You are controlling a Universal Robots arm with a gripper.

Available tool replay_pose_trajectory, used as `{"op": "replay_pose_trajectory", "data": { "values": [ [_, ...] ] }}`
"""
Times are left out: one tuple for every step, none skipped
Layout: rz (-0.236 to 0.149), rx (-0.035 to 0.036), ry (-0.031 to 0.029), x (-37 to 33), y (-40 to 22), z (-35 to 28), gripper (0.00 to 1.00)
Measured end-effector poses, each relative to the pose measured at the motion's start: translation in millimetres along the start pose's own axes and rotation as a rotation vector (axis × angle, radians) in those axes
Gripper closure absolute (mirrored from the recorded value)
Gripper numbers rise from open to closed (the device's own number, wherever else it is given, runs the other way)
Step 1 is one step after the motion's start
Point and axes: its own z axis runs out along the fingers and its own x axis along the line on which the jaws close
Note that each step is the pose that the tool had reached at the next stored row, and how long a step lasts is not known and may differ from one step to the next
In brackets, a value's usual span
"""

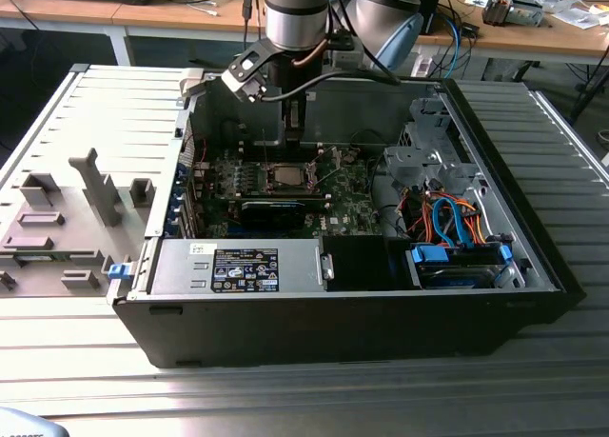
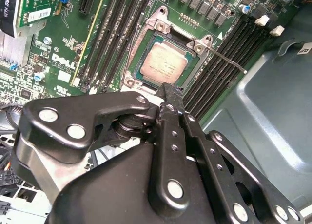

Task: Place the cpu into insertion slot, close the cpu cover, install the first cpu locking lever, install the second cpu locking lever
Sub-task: 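Place the cpu into insertion slot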

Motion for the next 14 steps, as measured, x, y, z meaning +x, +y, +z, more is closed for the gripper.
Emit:
{"op": "replay_pose_trajectory", "data": {
  "values": [
    [0.0,-0.0001,0.0001,0.0,0.0,-0.2,0.89],
    [0.0,0.0,0.0001,0.0,0.0,-0.6,0.89],
    [0.0,0.0,0.0001,0.0,0.0,-0.8,0.89],
    [0.0,-0.0001,0.0002,0.0,0.1,-1.3,0.89],
    [0.0,0.0,0.0002,0.0,0.0,-1.5,0.89],
    [0.0,0.0,0.0002,0.0,0.0,-1.7,0.89],
    [0.0,-0.0001,0.0003,0.0,0.1,-2.0,0.89],
    [0.0,0.0,0.0002,0.0,0.1,-2.2,0.89],
    [0.0,0.0,0.0002,0.0,0.1,-2.4,0.89],
    [0.0,-0.0001,0.0003,0.0,0.1,-2.6,0.89],
    [0.0,0.0,0.0001,0.0,0.1,-3.2,0.89],
    [0.0,0.0001,0.0001,0.0,0.1,-3.7,0.89],
    [0.0,0.0,0.0001,0.0,0.1,-4.1,0.89],
    [0.0,0.0,0.0001,0.1,0.1,-4.9,0.89]
  ]
}}
